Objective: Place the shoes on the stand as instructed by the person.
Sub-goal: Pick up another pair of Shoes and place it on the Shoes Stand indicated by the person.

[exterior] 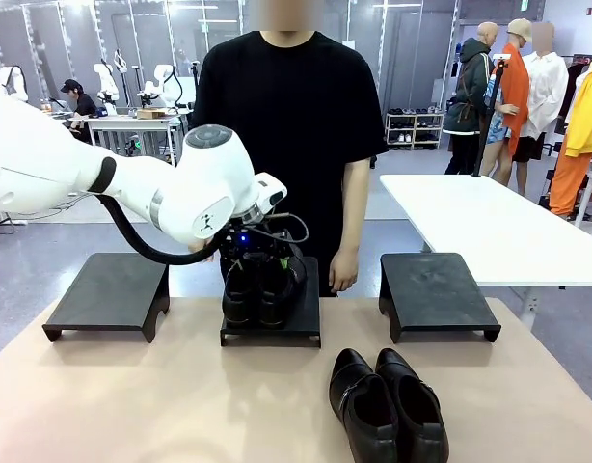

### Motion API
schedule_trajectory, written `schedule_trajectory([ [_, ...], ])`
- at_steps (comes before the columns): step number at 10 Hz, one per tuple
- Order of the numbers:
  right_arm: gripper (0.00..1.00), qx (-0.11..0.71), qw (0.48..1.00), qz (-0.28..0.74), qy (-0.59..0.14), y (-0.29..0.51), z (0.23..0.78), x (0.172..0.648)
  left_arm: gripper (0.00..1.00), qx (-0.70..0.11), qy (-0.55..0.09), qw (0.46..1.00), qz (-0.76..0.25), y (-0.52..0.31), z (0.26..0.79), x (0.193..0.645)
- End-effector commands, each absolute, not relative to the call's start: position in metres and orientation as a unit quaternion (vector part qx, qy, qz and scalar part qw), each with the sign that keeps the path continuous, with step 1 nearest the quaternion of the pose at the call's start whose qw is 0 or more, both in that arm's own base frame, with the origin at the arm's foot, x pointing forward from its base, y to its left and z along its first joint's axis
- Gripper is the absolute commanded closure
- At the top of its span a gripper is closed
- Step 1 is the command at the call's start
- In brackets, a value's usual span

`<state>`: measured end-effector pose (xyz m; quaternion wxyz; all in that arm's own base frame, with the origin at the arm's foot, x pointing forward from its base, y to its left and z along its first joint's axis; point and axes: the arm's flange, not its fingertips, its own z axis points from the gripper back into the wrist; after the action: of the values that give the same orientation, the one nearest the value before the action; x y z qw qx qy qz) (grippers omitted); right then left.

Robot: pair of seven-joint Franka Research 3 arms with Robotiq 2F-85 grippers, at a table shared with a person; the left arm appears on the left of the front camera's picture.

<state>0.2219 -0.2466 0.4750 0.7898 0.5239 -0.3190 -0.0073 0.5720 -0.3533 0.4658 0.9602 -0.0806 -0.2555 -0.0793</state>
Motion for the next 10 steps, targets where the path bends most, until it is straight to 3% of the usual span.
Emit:
schedule_trajectory([
  [1, 0.00, 0.524, 0.785, 0.001, -0.329, -0.247, 0.476, 0.222, 0.00, -0.122, -0.214, 0.963, -0.114, -0.305, 0.506, 0.542],
  [5, 0.00, 0.524, 0.785, 0.001, -0.329, -0.247, 0.476, 0.222, 0.00, -0.243, -0.138, 0.950, -0.139, -0.166, 0.548, 0.469],
  [10, 0.00, 0.524, 0.785, 0.001, -0.329, -0.247, 0.476, 0.222, 0.00, -0.403, -0.162, 0.893, -0.122, 0.024, 0.534, 0.371],
])
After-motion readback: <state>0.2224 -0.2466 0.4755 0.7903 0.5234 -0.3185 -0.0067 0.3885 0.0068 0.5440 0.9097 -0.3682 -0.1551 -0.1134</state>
